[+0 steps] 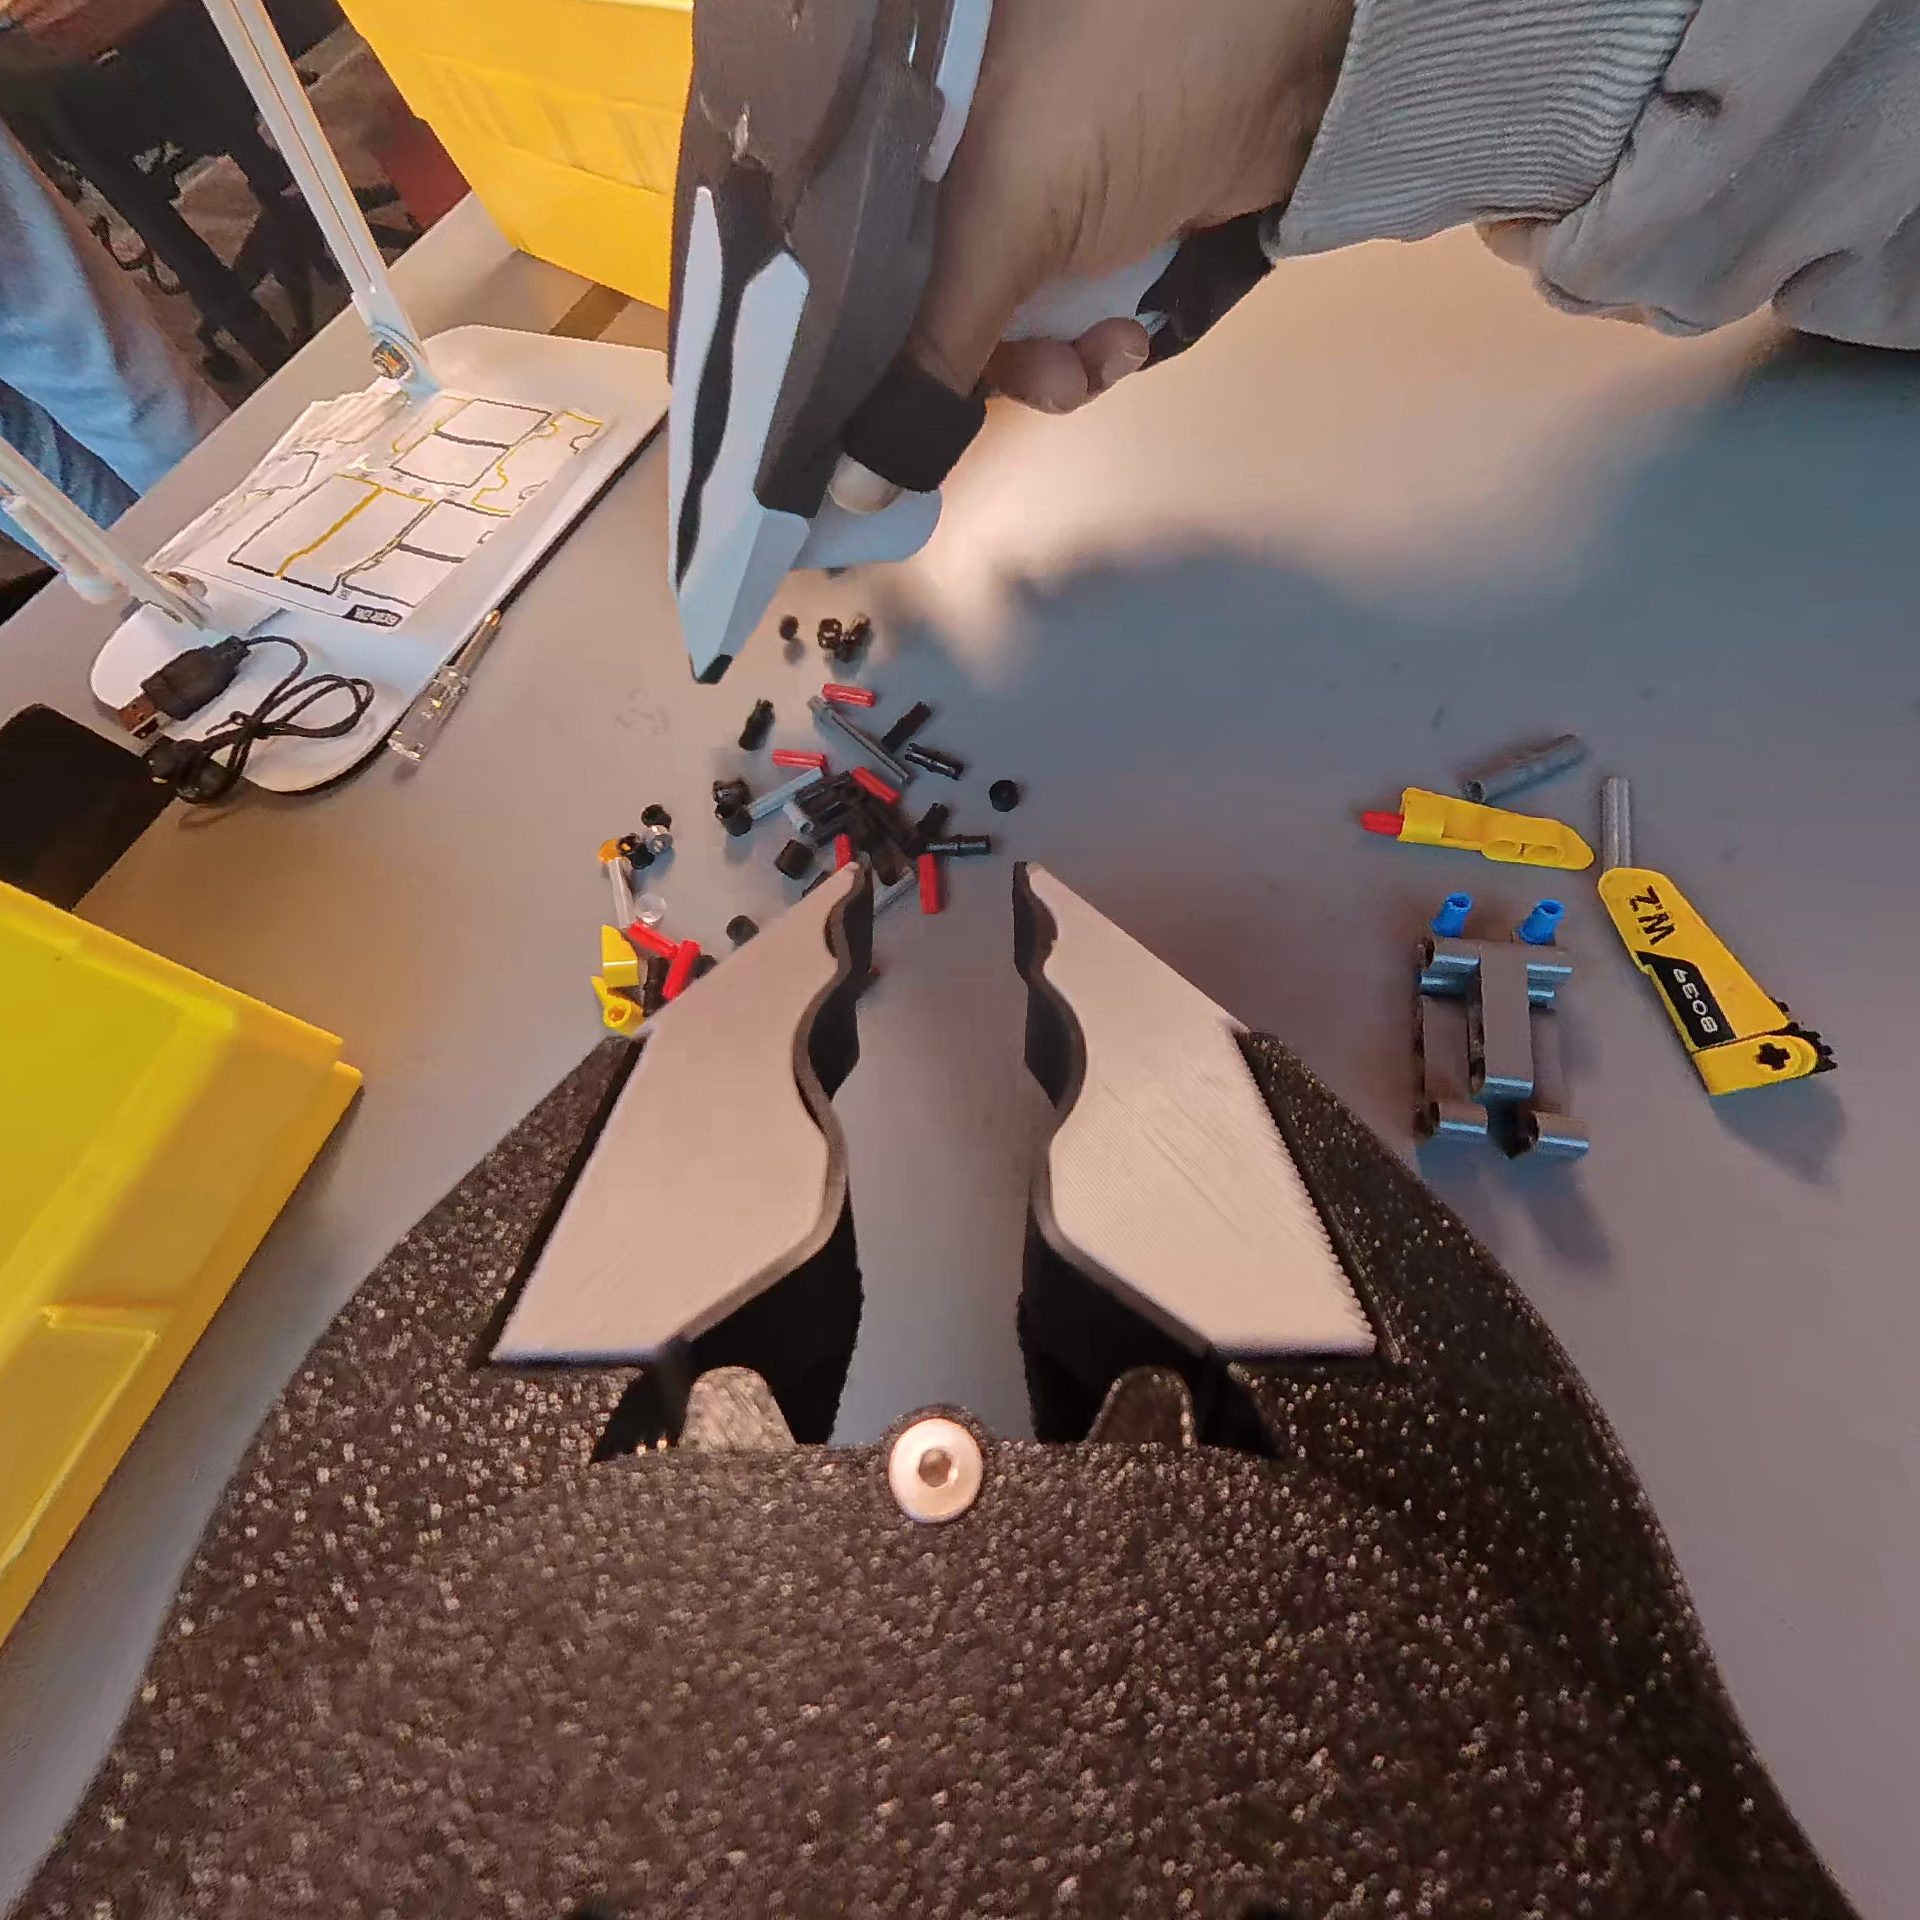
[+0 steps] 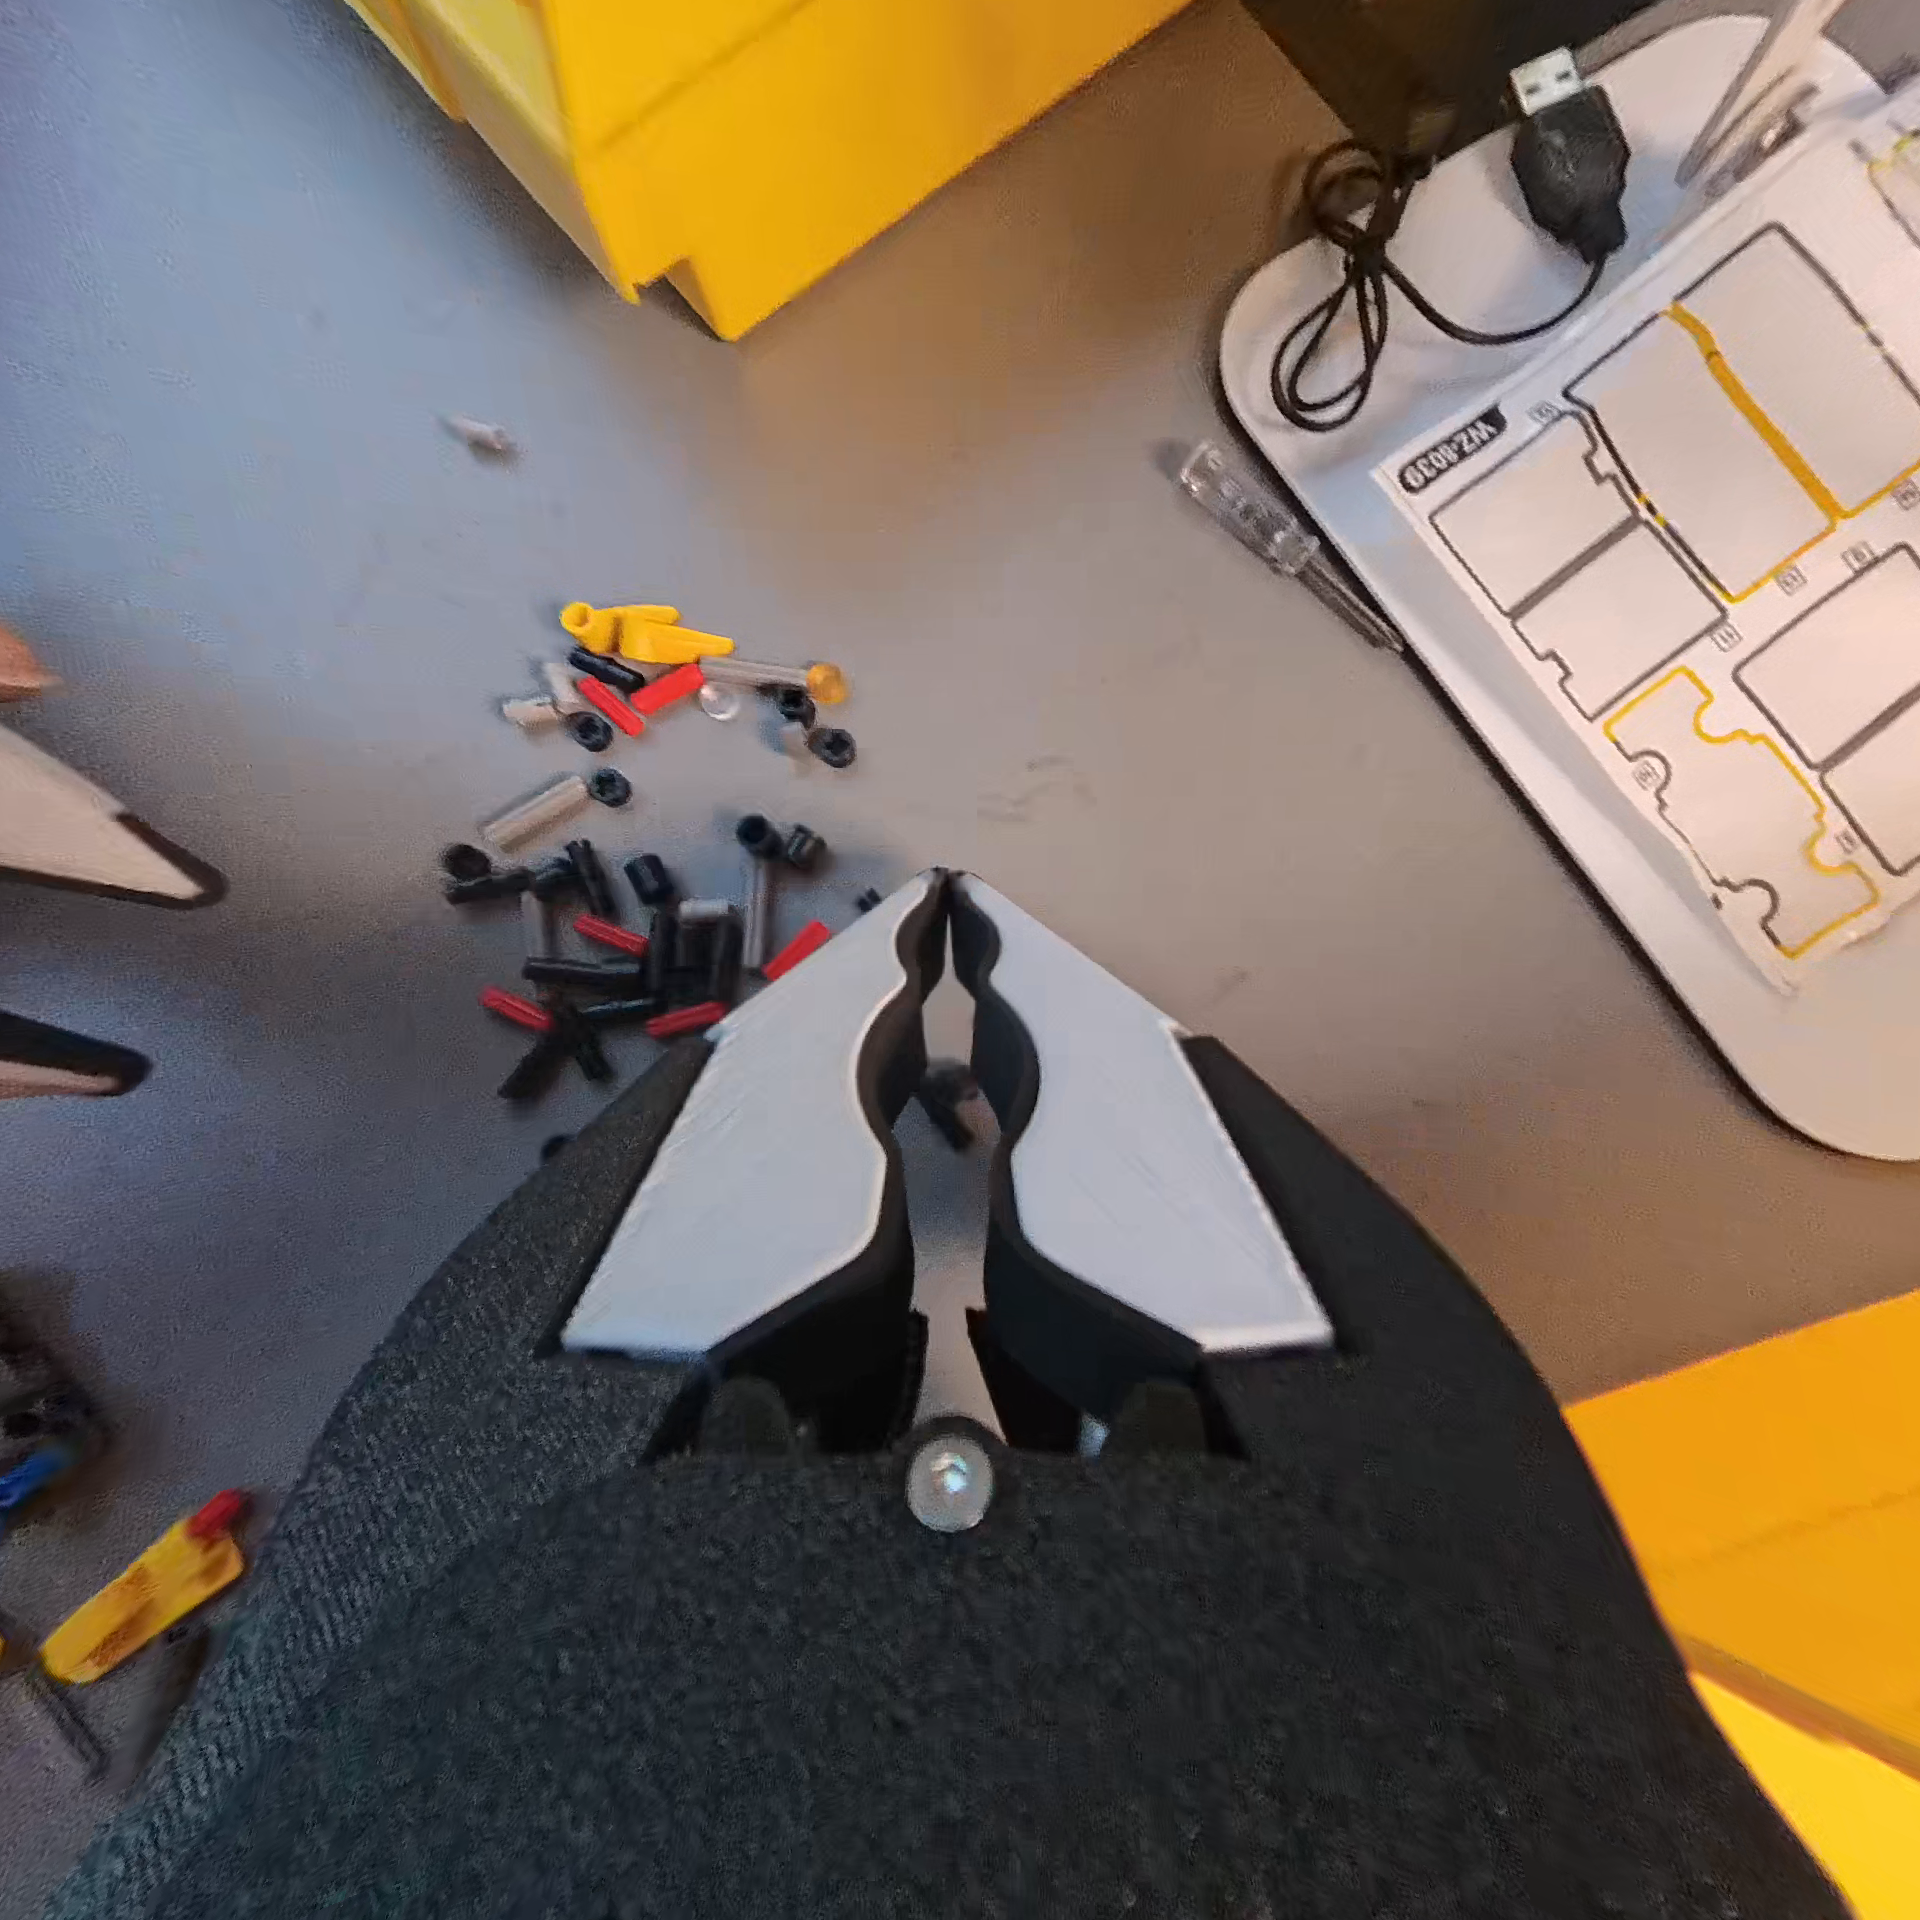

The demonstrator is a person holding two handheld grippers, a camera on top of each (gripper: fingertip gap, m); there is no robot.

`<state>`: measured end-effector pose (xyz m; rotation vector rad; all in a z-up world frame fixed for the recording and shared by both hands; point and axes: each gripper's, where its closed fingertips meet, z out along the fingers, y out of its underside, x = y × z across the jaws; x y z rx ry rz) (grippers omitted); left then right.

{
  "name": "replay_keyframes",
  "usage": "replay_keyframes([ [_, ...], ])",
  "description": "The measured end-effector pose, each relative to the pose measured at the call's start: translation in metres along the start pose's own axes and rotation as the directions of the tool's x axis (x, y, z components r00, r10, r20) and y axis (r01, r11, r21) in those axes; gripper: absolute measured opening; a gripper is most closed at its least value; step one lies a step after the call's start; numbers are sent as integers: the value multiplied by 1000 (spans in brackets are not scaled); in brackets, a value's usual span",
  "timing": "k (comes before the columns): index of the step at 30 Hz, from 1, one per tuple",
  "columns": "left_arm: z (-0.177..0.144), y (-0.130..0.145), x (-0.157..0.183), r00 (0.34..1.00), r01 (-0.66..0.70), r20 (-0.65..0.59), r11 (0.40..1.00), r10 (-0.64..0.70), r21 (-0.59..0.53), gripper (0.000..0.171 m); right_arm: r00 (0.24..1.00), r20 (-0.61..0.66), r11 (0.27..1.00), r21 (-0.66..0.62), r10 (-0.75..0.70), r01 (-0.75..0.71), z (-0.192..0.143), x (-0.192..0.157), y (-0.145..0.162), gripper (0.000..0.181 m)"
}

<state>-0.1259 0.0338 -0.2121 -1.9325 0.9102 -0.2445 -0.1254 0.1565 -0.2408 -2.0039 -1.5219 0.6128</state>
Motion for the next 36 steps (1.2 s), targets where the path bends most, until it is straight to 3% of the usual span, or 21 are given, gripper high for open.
replay_keyframes([
  [3, 1, 2, 0, 1000, -1, 0, 1000, 1, -9, 27, 997, 73, 997, 78, -17, 11, 0, -21, -20, 0],
  [5, 1, 3, 0, 1000, -5, 4, 1000, 5, -14, 27, 998, 54, 997, 77, -21, 16, -2, -19, -23, 9],
  [9, 1, 2, -1, 1000, -13, 10, 1000, 13, -13, 27, 998, -55, 1000, -5, -30, 30, -12, 7, -3, 14],
  [17, 3, 4, 2, 1000, -22, 3, 999, 22, -24, 27, 995, -96, 998, -56, 32, -37, -8, 21, 30, 9],
  [19, 3, 5, 1, 1000, -23, 8, 999, 23, -27, 27, 995, -92, 998, -54, 39, -44, -7, 20, 30, 1],
  [25, 3, 6, 0, 1000, -16, 7, 999, 16, -28, 27, 996, -85, 999, -12, 39, -40, -11, 17, 22, 0],
  [28, 4, 6, 1, 1000, -17, 3, 999, 17, -30, 27, 993, -94, 998, 20, 66, -64, -23, 22, 17, 9],
  [36, 7, 8, 4, 1000, -21, -6, 999, 21, -40, 27, 979, -172, 994, -8, 108, -111, -33, 40, 45, 18],
])
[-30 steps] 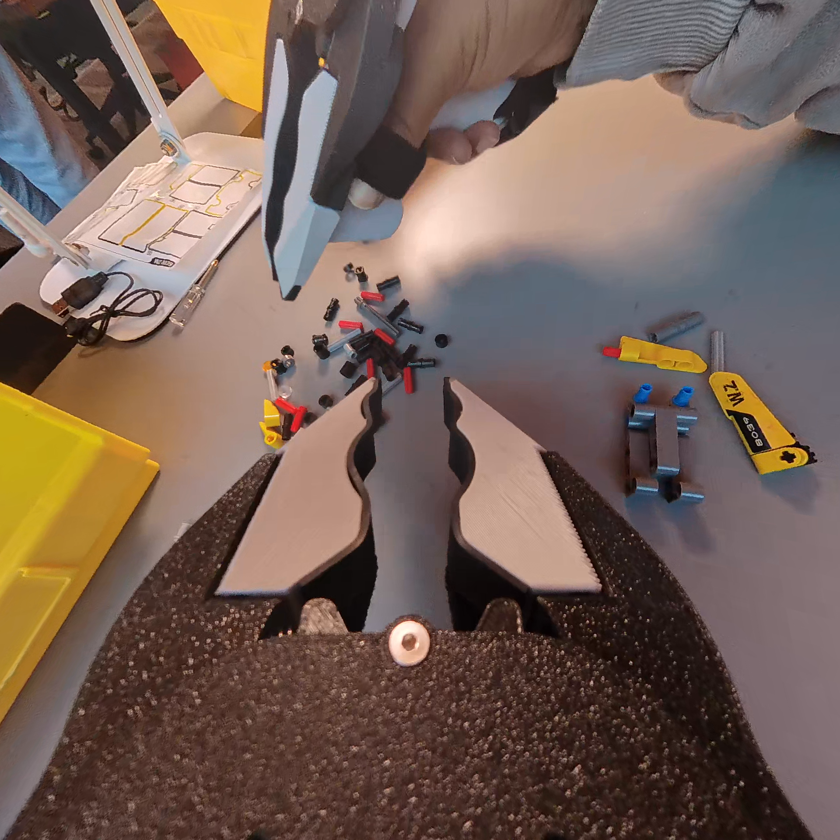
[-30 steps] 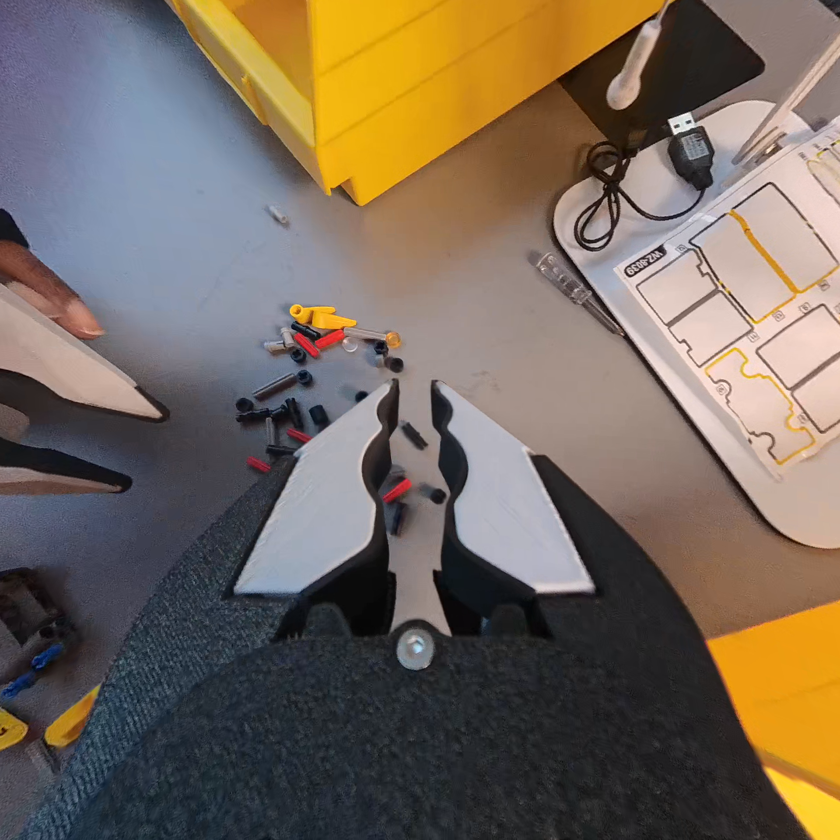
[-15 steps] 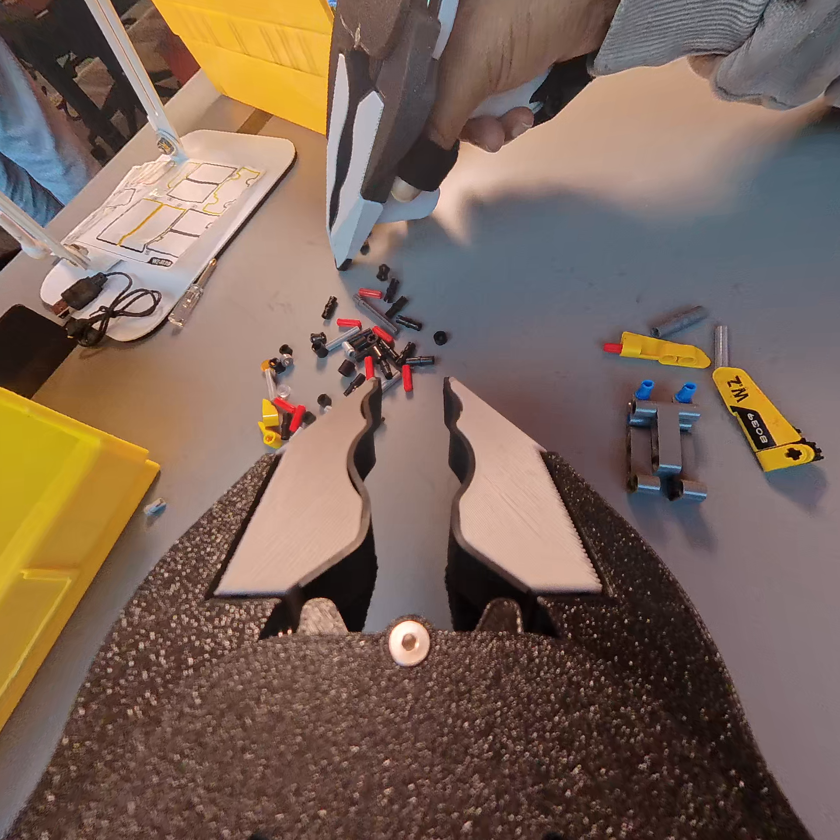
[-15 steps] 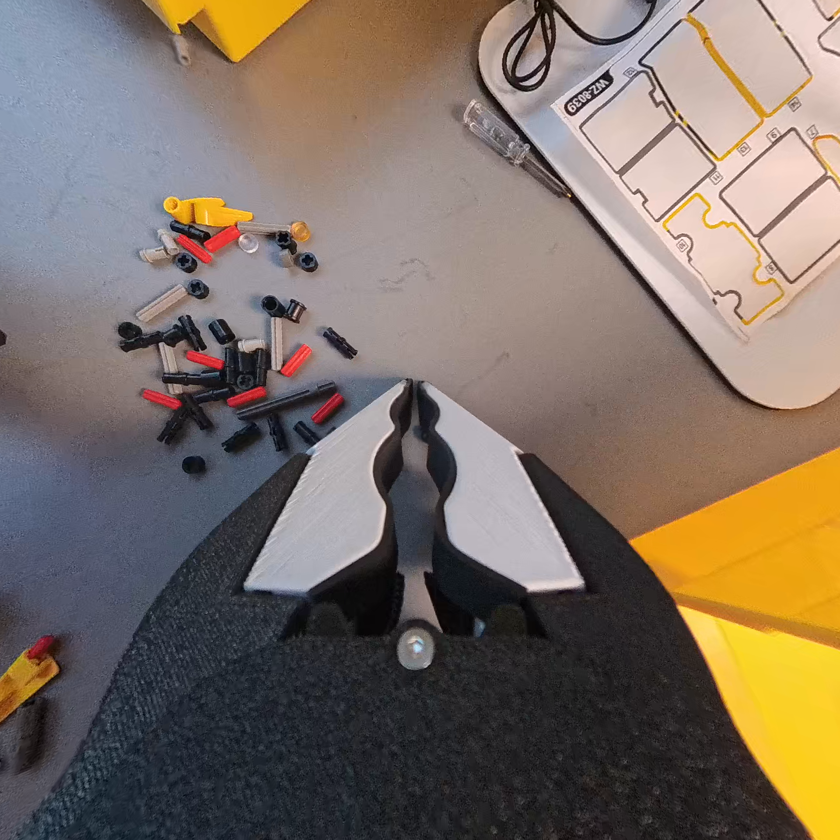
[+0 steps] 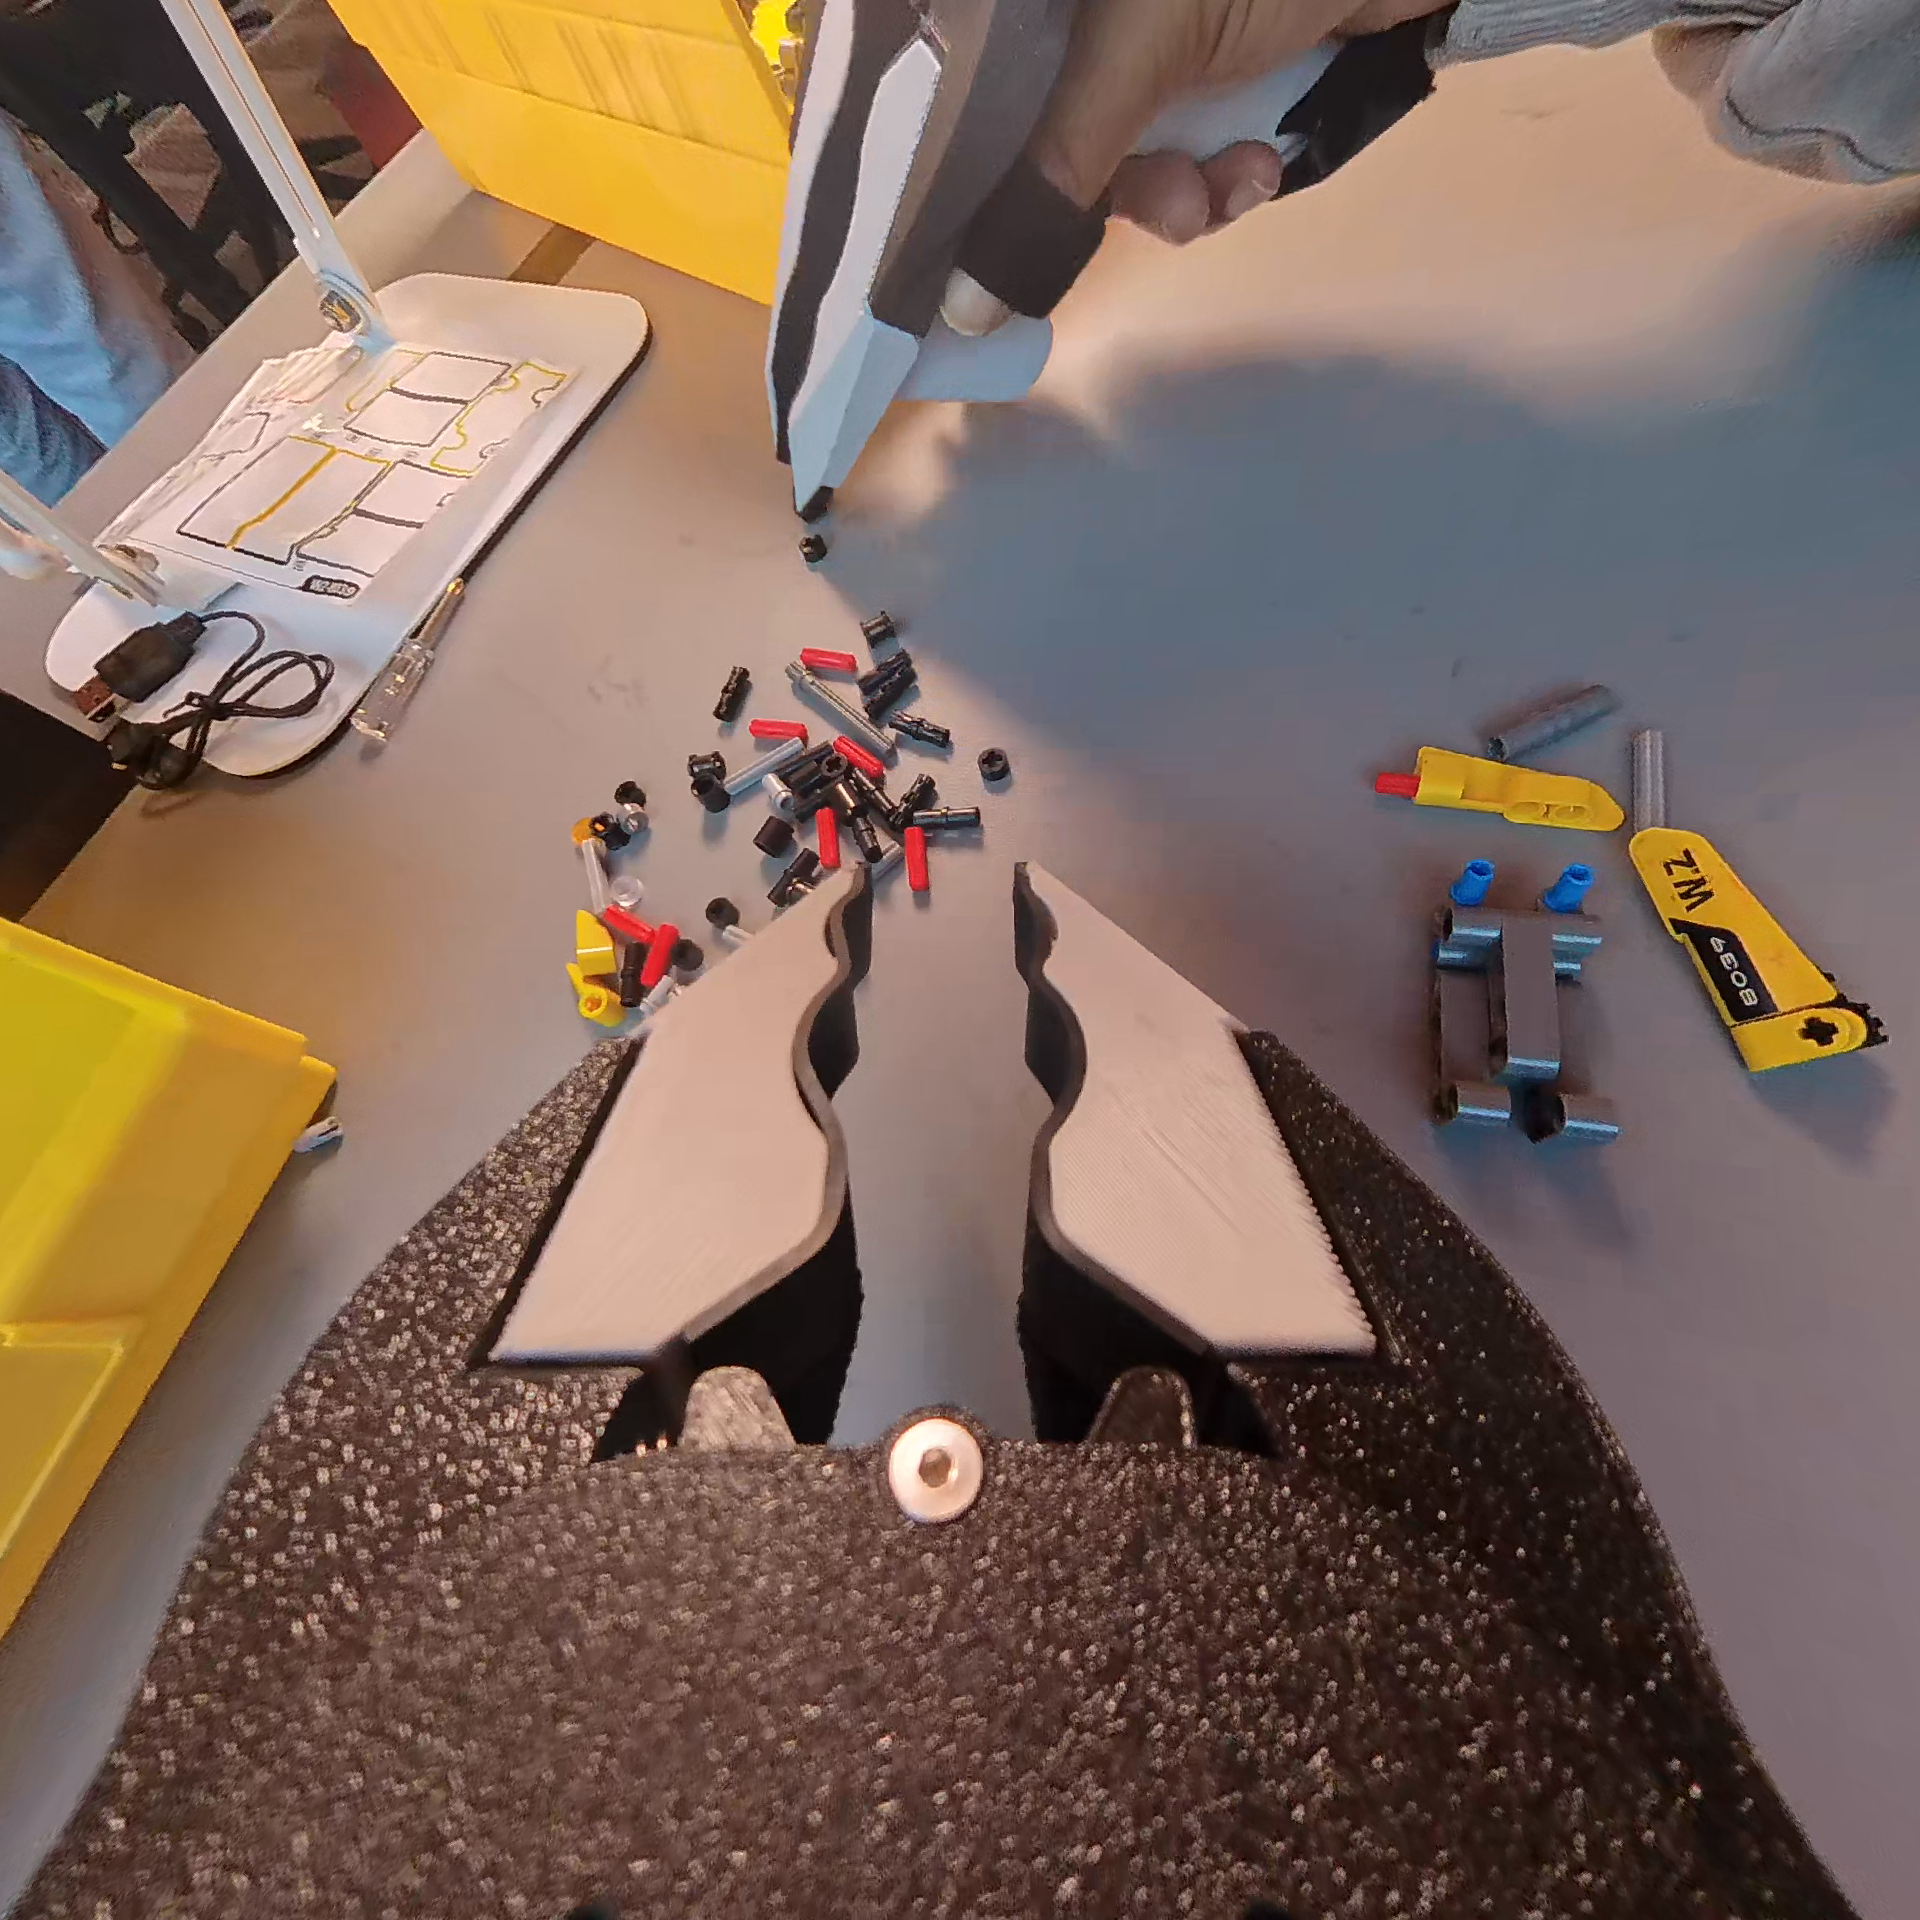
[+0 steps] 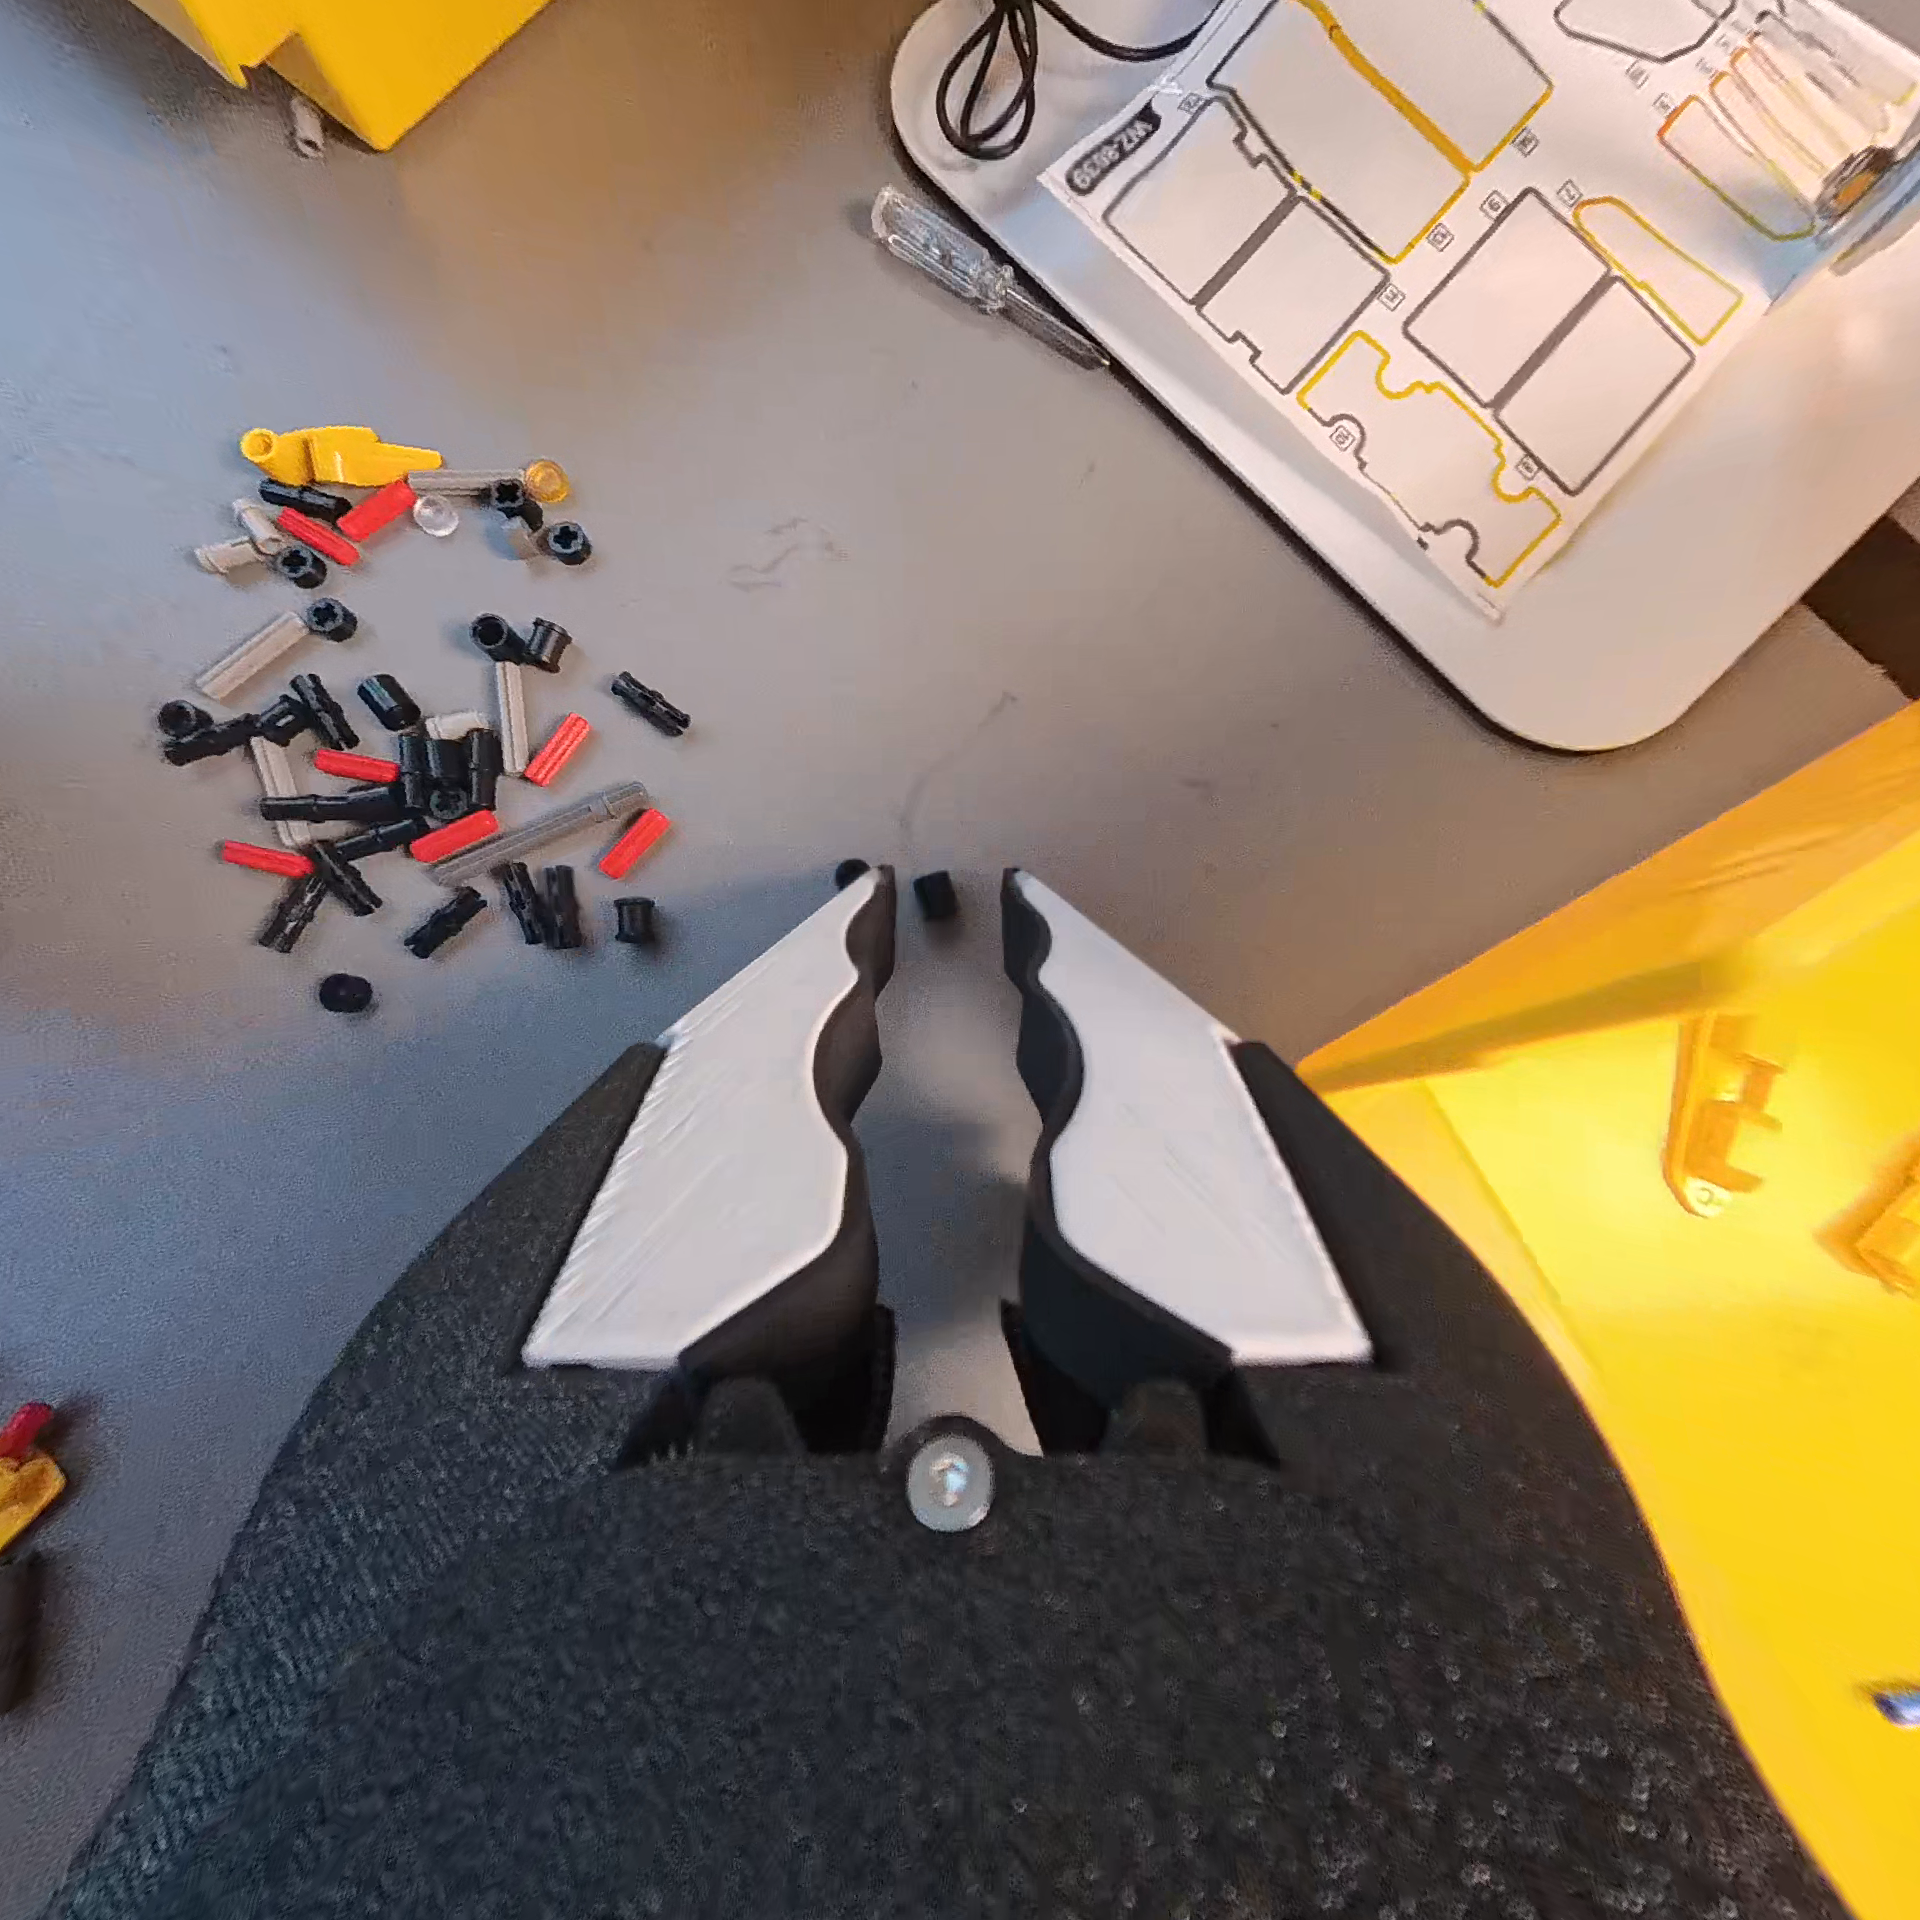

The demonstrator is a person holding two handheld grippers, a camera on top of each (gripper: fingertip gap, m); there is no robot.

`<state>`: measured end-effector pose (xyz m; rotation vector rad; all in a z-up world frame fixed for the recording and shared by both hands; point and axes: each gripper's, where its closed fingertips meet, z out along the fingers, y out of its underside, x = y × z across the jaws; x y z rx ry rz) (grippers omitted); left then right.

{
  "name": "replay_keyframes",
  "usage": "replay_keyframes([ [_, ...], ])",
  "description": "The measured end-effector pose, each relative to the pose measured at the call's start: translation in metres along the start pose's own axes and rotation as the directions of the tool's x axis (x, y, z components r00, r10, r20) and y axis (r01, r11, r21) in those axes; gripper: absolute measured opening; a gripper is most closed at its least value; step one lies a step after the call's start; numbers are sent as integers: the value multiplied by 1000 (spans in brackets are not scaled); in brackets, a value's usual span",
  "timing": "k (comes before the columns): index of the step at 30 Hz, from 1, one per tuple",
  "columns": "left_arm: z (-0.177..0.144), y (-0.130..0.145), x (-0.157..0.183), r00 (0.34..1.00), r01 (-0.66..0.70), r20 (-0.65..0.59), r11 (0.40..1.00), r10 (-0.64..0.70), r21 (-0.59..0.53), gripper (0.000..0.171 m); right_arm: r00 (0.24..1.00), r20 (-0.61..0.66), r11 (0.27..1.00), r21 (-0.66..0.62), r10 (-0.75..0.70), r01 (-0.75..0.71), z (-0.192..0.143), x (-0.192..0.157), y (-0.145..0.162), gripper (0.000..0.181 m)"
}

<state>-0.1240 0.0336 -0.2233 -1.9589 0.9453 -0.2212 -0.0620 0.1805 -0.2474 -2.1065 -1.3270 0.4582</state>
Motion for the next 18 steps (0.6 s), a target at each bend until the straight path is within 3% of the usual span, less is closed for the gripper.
replay_keyframes([
  [3, 0, 0, 0, 1000, -2, 1, 1000, 2, -2, 27, 1000, 0, 1000, 1, 9, -9, 3, 2, 6, 6],
  [9, -2, 0, -2, 1000, -7, 11, 1000, 7, -2, 27, 999, 35, 999, 49, 5, -7, 1, -4, -1, 5],
  [14, -2, 0, -3, 1000, -7, 14, 1000, 7, -2, 27, 974, 197, 979, 188, -114, 77, -5, -64, -44, 5],
  [18, -3, 0, -3, 1000, -13, 19, 1000, 13, -6, 27, 955, 226, 974, 157, -194, 161, 16, -95, -49, 5],
])
